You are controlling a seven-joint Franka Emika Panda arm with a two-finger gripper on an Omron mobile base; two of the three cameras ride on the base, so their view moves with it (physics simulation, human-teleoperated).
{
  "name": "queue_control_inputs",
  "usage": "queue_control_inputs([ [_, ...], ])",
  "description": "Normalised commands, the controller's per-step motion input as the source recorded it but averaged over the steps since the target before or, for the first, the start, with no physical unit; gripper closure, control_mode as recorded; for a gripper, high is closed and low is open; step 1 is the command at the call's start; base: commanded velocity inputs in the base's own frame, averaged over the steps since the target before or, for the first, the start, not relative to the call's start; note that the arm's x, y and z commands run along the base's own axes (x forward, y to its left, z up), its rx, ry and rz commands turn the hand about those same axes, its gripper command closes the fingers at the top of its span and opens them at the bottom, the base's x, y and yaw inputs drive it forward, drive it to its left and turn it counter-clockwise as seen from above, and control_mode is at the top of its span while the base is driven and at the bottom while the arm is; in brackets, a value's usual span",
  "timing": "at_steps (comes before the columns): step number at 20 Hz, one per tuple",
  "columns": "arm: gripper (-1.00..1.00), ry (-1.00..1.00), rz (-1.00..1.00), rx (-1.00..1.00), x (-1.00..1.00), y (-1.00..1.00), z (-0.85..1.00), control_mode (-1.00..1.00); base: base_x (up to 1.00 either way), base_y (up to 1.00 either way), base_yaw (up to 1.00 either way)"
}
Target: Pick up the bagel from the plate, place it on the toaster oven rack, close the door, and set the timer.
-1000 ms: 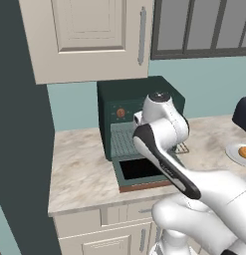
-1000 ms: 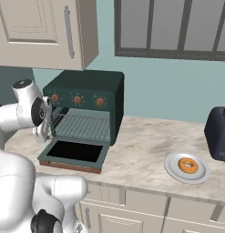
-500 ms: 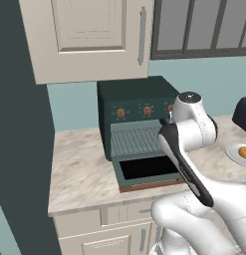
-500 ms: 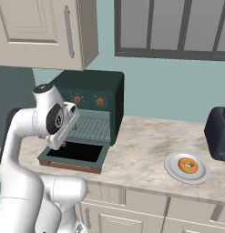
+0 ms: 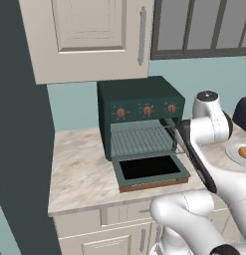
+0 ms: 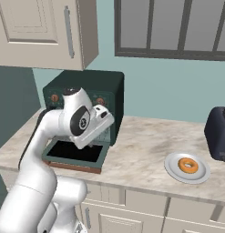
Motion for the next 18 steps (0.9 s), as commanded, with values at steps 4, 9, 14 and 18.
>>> queue_control_inputs([
  [4, -1.00, 0.00, -0.49, 0.00, 0.44, -0.94, 0.00, -1.00, 0.00, 0.00, 0.00],
  [9, -1.00, 0.00, -0.44, 0.03, 0.39, -0.92, -0.02, -1.00, 0.00, 0.00, 0.00],
  [14, -1.00, 0.00, -0.23, 0.08, 0.20, -0.75, -0.18, -1.00, 0.00, 0.00, 0.00],
  [18, -1.00, 0.00, -0.10, 0.08, 0.18, -0.67, -0.27, -1.00, 0.00, 0.00, 0.00],
])
